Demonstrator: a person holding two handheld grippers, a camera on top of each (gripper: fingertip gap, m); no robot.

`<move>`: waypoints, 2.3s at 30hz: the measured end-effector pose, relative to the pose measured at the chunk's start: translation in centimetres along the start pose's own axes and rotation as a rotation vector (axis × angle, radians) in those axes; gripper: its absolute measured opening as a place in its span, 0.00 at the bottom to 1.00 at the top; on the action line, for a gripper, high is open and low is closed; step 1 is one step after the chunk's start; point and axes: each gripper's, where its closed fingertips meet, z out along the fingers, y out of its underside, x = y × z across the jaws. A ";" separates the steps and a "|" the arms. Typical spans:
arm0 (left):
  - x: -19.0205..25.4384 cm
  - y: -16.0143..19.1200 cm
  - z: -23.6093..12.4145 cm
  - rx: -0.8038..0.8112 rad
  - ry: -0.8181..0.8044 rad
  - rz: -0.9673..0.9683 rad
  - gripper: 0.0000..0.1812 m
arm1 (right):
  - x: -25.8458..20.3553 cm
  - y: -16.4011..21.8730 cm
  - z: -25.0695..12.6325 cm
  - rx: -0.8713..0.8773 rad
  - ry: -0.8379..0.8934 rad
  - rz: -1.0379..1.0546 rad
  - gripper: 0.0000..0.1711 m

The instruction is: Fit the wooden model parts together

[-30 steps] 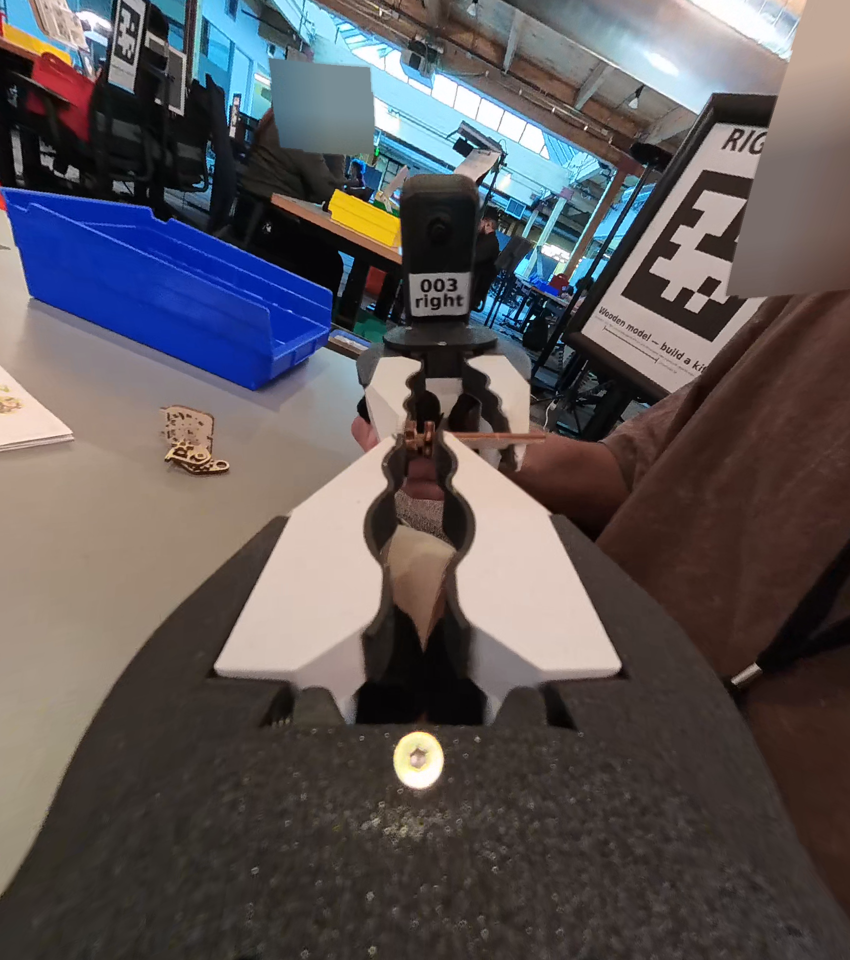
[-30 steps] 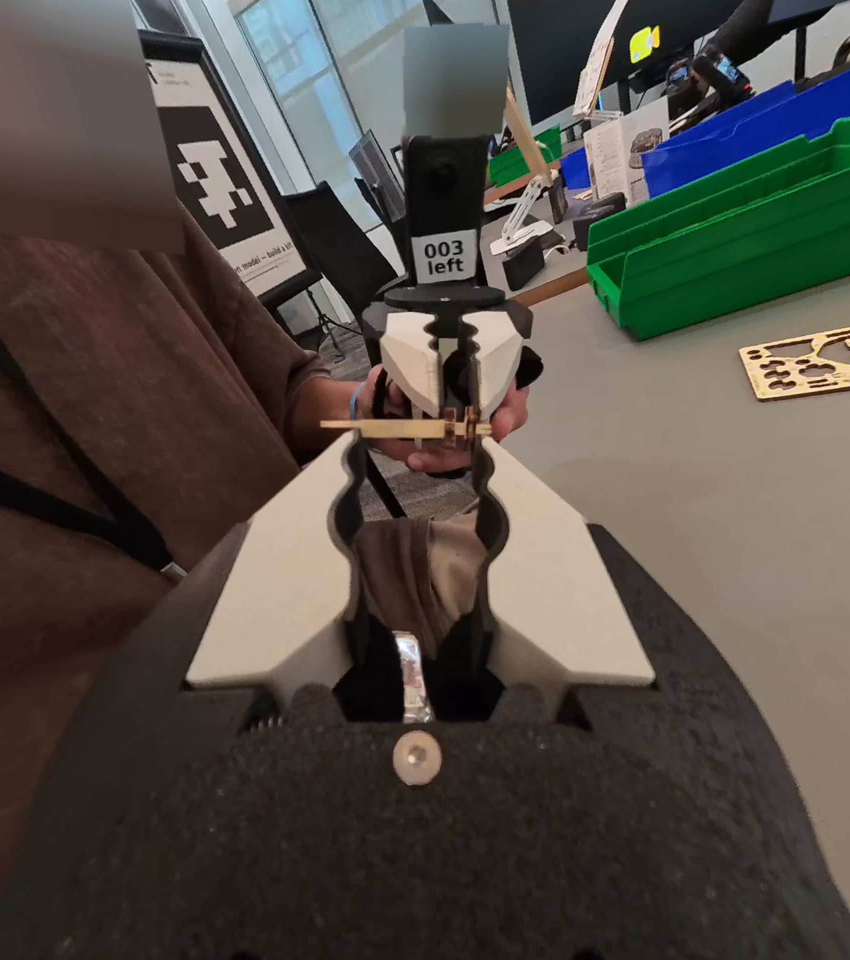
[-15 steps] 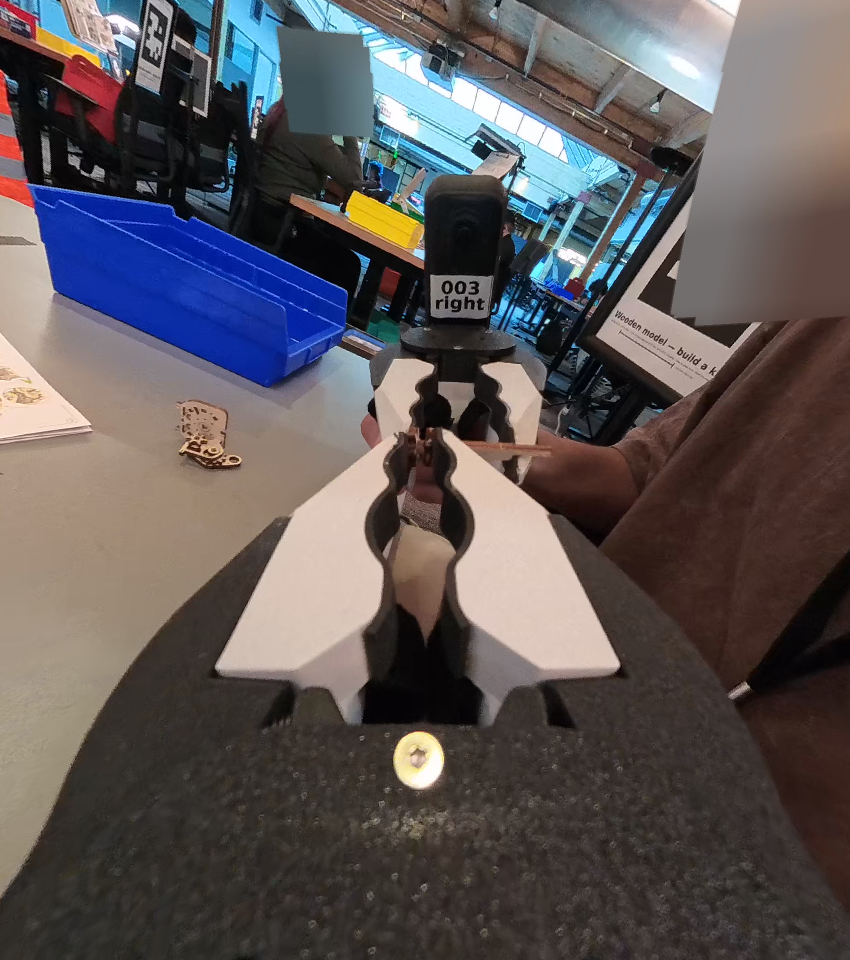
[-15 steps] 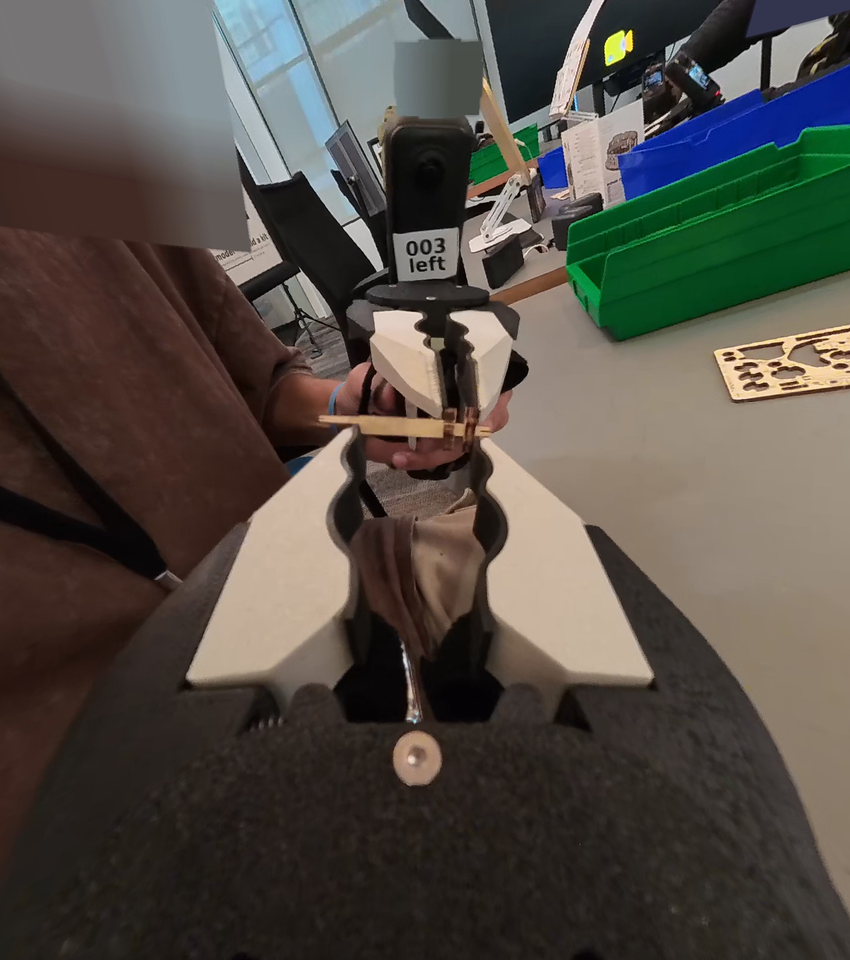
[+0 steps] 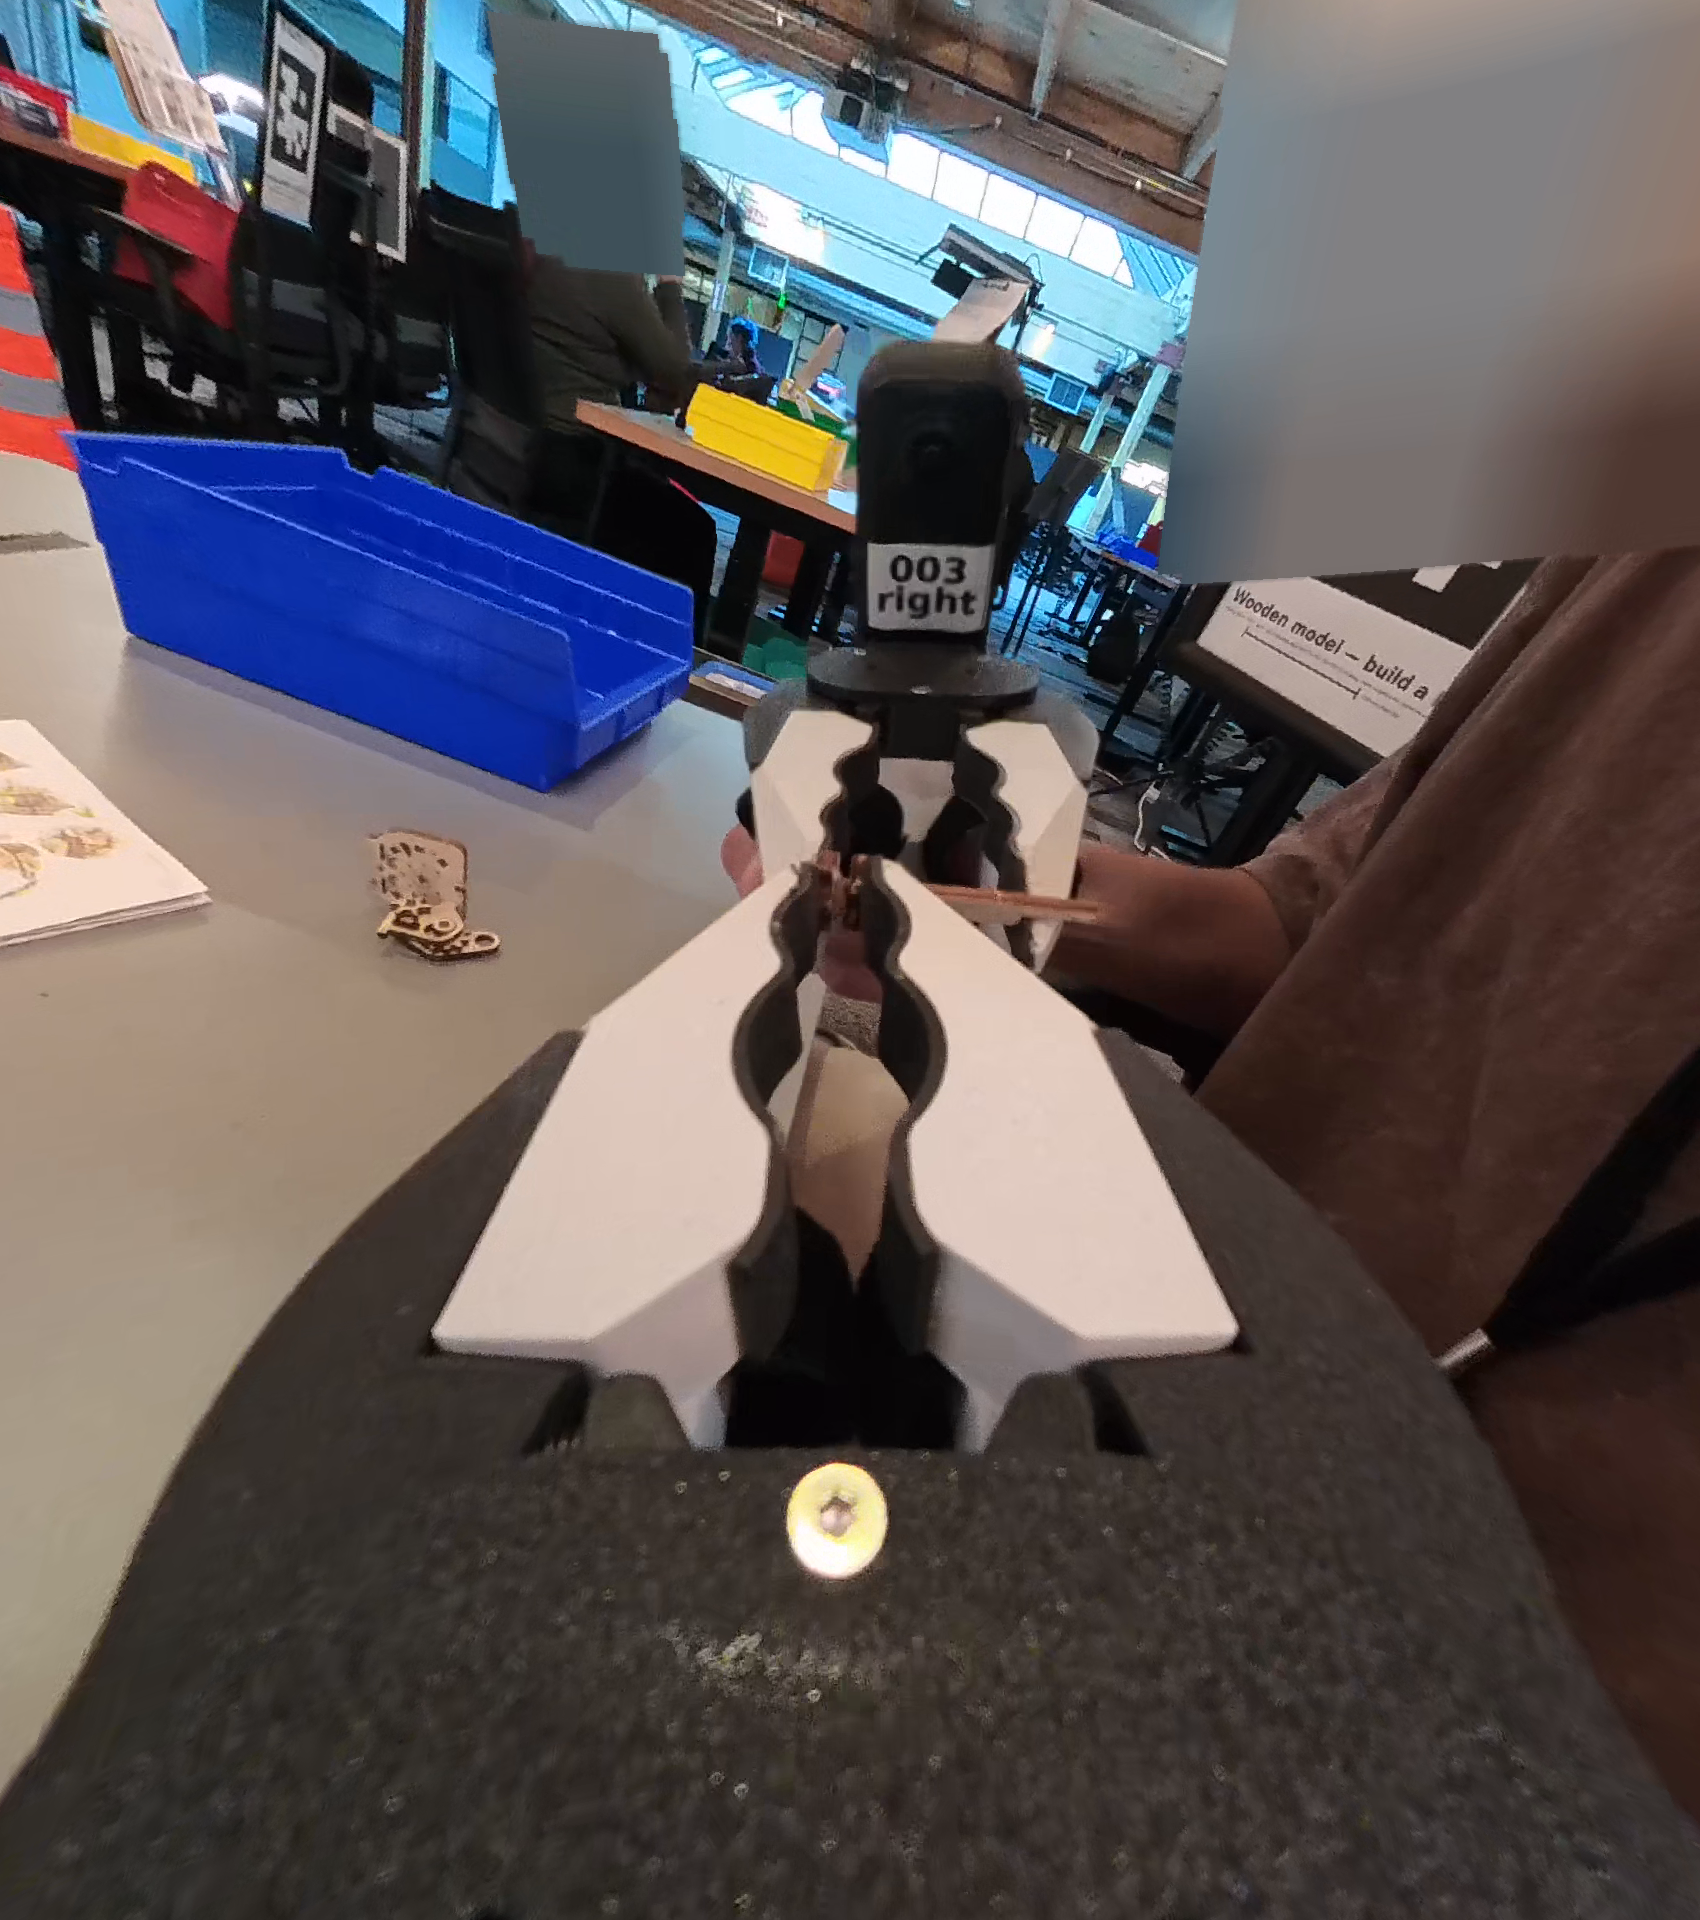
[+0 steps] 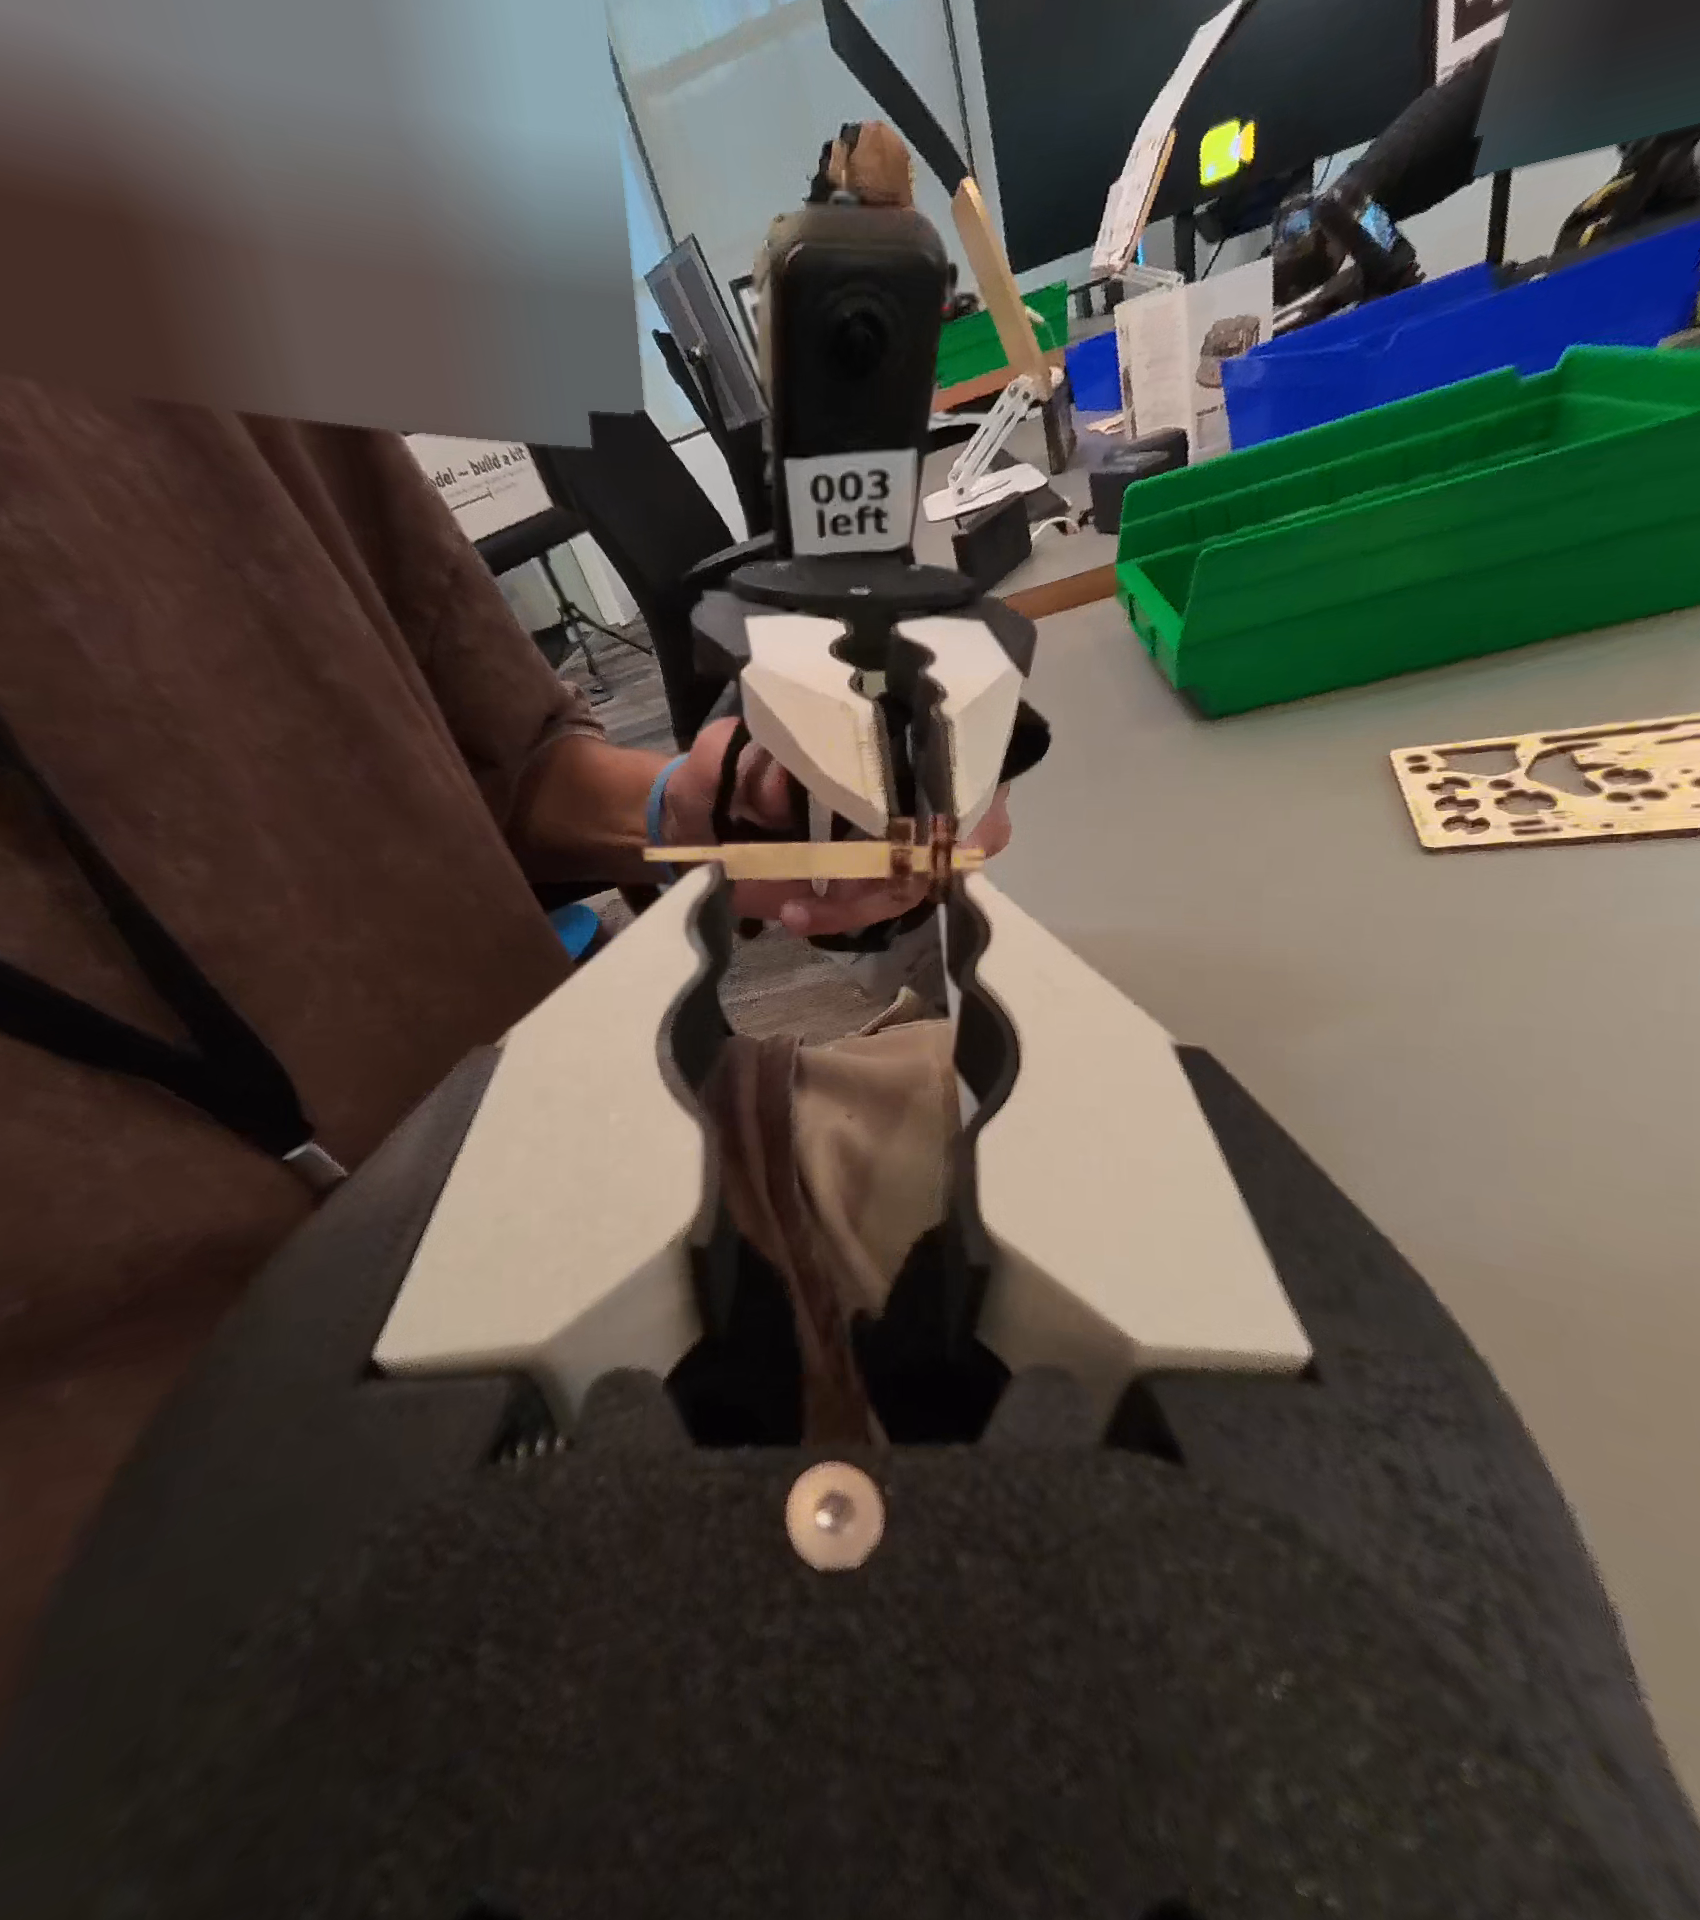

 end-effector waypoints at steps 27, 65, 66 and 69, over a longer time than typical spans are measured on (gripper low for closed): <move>-1.2 1.6 0.7 -0.074 -0.057 0.120 0.01 | 2.9 0.9 -1.6 -0.032 0.144 0.000 0.05; 0.5 1.9 0.4 -0.113 0.066 0.069 0.03 | 1.0 0.3 -1.4 0.012 -0.002 0.037 0.04; 0.5 1.9 0.4 -0.115 0.064 0.073 0.03 | 1.0 0.3 -1.5 0.014 -0.004 0.040 0.04; 0.5 2.1 0.5 -0.131 0.054 0.078 0.03 | 1.0 0.5 -1.5 -0.004 -0.006 0.034 0.04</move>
